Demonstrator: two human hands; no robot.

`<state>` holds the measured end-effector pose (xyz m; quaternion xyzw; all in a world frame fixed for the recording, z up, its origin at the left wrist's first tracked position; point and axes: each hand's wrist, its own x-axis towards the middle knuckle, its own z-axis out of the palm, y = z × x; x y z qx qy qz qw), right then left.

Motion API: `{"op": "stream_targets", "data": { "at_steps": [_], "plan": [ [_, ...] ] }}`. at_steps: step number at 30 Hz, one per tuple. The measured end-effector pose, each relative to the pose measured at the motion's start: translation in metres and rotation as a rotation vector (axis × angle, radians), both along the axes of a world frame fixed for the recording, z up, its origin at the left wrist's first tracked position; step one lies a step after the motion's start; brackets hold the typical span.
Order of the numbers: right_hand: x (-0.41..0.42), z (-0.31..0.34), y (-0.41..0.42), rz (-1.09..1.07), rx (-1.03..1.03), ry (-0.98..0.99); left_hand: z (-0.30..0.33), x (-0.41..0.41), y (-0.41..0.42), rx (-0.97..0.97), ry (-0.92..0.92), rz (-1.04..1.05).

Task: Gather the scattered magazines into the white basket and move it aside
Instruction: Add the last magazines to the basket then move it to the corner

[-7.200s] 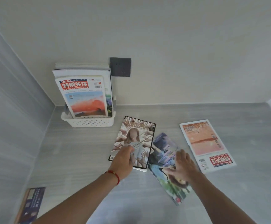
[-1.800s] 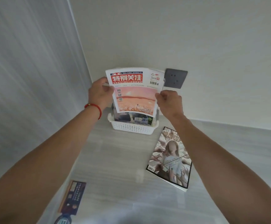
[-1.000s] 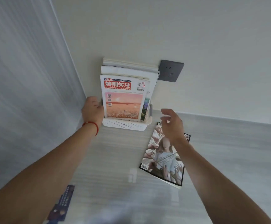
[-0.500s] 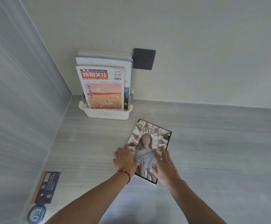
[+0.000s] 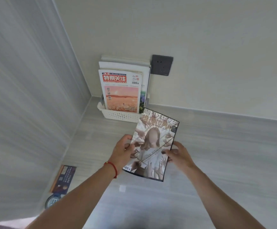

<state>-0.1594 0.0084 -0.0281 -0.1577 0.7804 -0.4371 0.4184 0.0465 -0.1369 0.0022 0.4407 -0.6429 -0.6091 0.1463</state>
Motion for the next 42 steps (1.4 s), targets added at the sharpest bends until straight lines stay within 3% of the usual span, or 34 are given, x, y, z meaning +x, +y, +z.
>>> {"op": "stream_targets", "data": {
  "at_steps": [4, 8, 11, 13, 29, 34, 37, 39, 42],
  "plan": [
    [0.002, 0.055, -0.047, 0.079, -0.187, 0.064, 0.033, 0.019, -0.049, -0.063, 0.144, 0.042],
    [-0.003, 0.103, -0.114, 0.106, -0.245, 0.426, 0.058, 0.017, -0.113, -0.231, 0.200, 0.193],
    [-0.004, 0.134, -0.163, 0.098, -0.297, 0.674, 0.076, 0.008, -0.158, -0.486, 0.092, 0.262],
    [-0.004, 0.148, -0.190, 0.102, -0.300, 0.738, 0.089, 0.000, -0.180, -0.564, 0.027, 0.313],
    [-0.002, 0.061, -0.263, 0.067, -0.084, 0.655, 0.025, -0.035, -0.240, -0.350, -0.196, 0.349],
    [0.013, 0.041, -0.253, -0.142, -0.274, 0.396, 0.016, -0.037, -0.237, -0.314, -0.137, 0.365],
    [0.006, 0.037, -0.242, -0.127, -0.190, 0.524, 0.014, -0.034, -0.249, -0.402, -0.182, 0.268],
    [-0.007, 0.031, -0.240, -0.024, -0.055, 0.496, 0.014, -0.035, -0.264, -0.447, -0.253, 0.146],
    [-0.025, 0.022, -0.250, 0.084, -0.005, 0.399, 0.013, -0.041, -0.277, -0.238, -0.187, 0.012]
  ]
}}
